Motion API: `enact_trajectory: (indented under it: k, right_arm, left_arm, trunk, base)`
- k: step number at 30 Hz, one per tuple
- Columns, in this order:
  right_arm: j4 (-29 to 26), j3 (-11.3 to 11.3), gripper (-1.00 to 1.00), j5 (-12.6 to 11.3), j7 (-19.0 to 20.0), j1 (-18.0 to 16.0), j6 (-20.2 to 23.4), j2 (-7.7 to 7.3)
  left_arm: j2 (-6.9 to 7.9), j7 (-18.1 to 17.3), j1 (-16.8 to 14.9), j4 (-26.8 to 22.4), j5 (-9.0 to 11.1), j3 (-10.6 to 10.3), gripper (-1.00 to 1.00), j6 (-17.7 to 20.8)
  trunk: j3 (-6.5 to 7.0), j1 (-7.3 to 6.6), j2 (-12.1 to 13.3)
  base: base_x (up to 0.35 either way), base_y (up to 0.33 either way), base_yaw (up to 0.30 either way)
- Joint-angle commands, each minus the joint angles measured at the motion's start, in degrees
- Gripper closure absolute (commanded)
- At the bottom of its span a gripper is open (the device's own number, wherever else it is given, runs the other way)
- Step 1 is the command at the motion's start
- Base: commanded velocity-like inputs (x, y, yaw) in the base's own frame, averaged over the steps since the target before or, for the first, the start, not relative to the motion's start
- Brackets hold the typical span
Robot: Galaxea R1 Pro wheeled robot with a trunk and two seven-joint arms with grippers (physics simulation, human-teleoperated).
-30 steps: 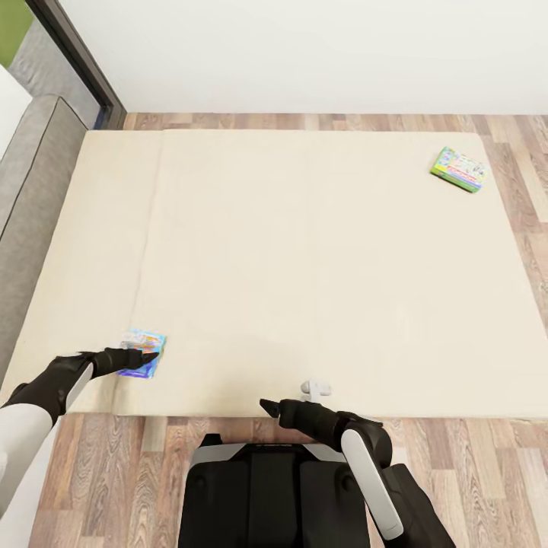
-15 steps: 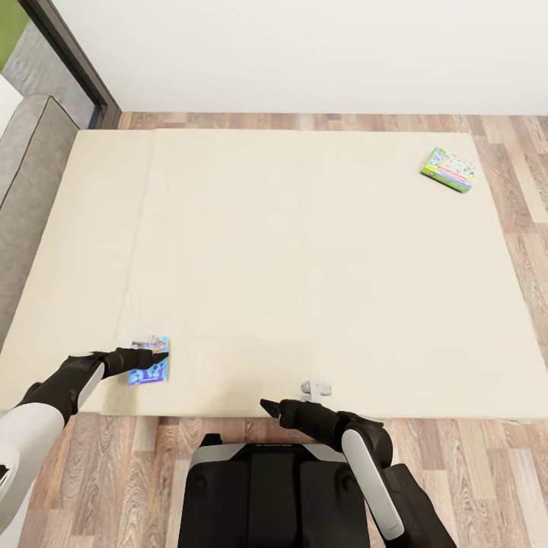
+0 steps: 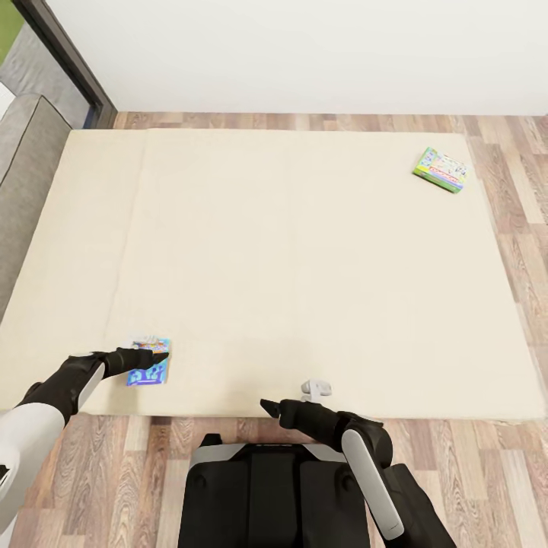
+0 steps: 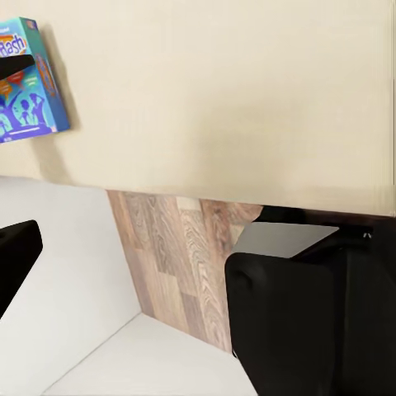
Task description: Put all the toys in the child's room - the three board games (two on the bed and one on the table), the two jigsaw puzzles on the table, and the tennis ball on the table - inside the toy box on the table in the child's room.
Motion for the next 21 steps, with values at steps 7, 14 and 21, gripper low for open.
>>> enact_trajectory:
  k: [7,14,21]
  right_arm:
    - [-0.05,-0.05,-1.0,0.11,0.12,-0.02,0.27,0.07]
    - [-0.07,-0.05,-1.0,0.12,0.12,-0.02,0.27,0.03]
    - [-0.09,-0.05,-1.0,0.12,0.12,-0.02,0.28,0.0]
  left_arm:
    - [0.06,-0.07,-0.01,-0.09,0.31,-0.28,-1.0,0.39]
    - [0.06,-0.05,-0.01,-0.09,0.31,-0.28,-1.0,0.39]
    - [0.06,-0.06,-0.01,-0.09,0.31,-0.28,-1.0,0.39]
  trunk:
    - [-0.06,0.03,-0.09]
    - [-0.06,0.03,-0.09]
    - [-0.06,0.03,-0.09]
  base:
    - [0.0,-0.067,0.0]
    - [0.0,-0.126,0.0]
    - [0.0,-0.164,0.0]
